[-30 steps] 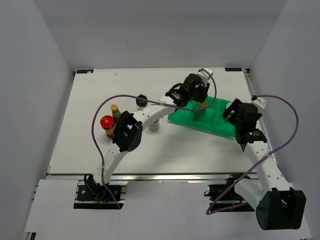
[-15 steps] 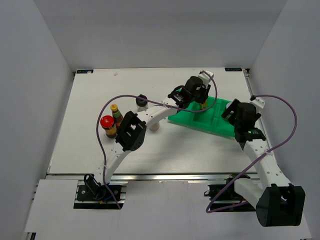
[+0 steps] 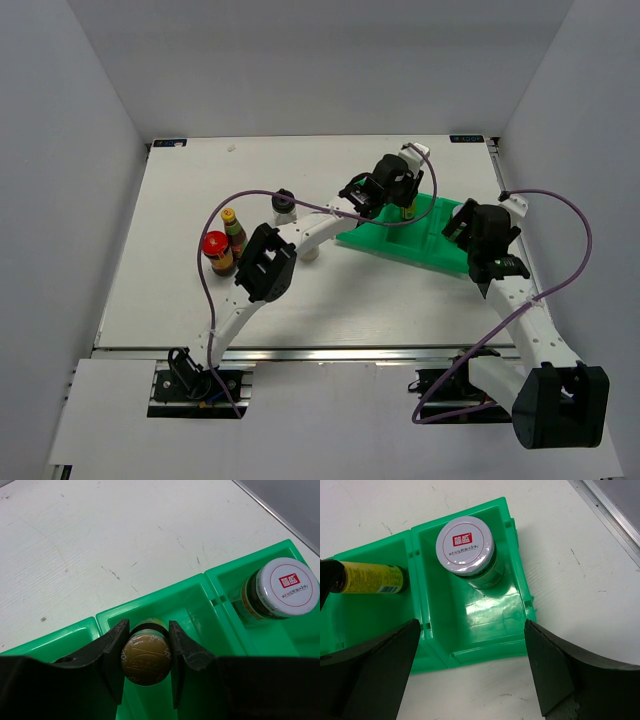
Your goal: Organize the condiment bottles
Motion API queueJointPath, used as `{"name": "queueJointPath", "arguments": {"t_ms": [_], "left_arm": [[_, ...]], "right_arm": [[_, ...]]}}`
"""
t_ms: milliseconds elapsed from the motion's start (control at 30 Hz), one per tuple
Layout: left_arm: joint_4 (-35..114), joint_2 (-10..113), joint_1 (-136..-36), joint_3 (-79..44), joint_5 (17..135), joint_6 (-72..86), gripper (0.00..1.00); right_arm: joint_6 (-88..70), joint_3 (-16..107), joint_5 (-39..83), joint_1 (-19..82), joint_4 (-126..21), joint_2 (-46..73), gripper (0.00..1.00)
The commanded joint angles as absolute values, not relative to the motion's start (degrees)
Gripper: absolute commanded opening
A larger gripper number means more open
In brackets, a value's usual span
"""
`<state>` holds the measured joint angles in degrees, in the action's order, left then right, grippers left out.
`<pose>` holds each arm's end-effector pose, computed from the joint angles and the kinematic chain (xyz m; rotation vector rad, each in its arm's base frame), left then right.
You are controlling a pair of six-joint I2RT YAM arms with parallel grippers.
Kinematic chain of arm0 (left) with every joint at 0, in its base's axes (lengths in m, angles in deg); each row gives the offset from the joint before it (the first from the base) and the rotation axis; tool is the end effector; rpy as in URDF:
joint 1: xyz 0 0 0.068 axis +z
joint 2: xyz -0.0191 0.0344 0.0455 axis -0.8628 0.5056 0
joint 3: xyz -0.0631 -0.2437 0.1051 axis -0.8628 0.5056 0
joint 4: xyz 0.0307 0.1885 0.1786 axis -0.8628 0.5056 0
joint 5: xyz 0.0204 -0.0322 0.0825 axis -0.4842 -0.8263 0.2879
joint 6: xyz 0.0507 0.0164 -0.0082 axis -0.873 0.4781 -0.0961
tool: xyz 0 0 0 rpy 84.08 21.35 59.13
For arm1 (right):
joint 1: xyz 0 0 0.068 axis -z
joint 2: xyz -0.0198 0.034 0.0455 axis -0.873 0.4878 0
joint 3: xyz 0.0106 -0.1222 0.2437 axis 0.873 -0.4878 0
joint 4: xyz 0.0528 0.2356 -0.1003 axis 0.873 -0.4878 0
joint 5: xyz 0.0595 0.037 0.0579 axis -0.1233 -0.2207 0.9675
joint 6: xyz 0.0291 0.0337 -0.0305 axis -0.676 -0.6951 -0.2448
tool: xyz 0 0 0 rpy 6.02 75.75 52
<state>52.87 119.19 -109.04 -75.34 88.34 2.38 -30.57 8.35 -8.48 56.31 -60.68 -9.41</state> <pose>0.3810 -0.4407 0.2355 0.6871 1.9033 -0.5639 0.2254 0.0037 0.2618 0.6538 1.9137 -0.0532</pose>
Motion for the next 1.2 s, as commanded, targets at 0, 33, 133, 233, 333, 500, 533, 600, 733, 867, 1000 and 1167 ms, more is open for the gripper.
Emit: {"name": "queueJointPath", "arguments": {"t_ms": [0, 33, 133, 233, 333, 500, 533, 600, 733, 867, 1000, 1167], "left_arm": [[49.33, 117.51, -109.82, -78.72, 89.16, 1.16, 0.38], [49.33, 117.60, -110.08, -78.72, 89.34, 0.81, 0.38], [50.03, 117.95, -110.34, -79.07, 89.60, 0.01, 0.38], [50.38, 118.04, -110.52, -79.34, 89.78, -0.25, 0.43], [50.30, 118.04, -110.61, -79.43, 90.13, -0.25, 0.53], [49.95, 118.22, -110.52, -79.34, 90.04, -0.16, 0.66], [49.77, 118.22, -110.61, -79.34, 90.13, -0.08, 0.68], [49.68, 118.22, -110.61, -79.43, 90.22, -0.08, 0.72], [49.86, 117.60, -110.61, -79.60, 90.83, 0.19, 0.87], [51.79, 113.41, -110.61, -80.22, 91.80, 0.45, 0.98], [54.69, 104.90, -110.61, -76.45, 94.17, 1.15, 0.98], [59.96, 90.65, -110.61, -65.83, 101.63, 2.55, 0.98]], "right_arm": [[-30.35, 9.88, -11.12, 56.67, -59.22, -9.12, 0.89], [-30.27, 9.88, -11.21, 56.59, -59.40, -9.12, 0.89], [-30.35, 9.88, -10.95, 56.67, -59.40, -9.12, 0.89], [-30.35, 9.88, -10.95, 56.59, -59.40, -9.03, 0.89], [-30.27, 9.88, -10.68, 56.59, -59.40, -8.77, 0.89], [-30.27, 9.97, -10.68, 56.59, -59.58, -8.42, 0.89], [-30.27, 9.97, -10.60, 56.67, -59.49, -8.42, 0.89], [-30.27, 9.97, -10.68, 56.59, -59.58, -8.33, 0.89], [-29.31, 10.23, -9.81, 56.59, -59.40, -8.59, 0.89], [-25.88, 11.38, -5.33, 56.59, -58.62, -10.08, 0.89], [-24.12, 11.20, 4.05, 56.59, -56.95, -13.41, 0.89], [-18.59, 13.75, 9.02, 49.16, -58.25, -14.92, 0.89]]}}
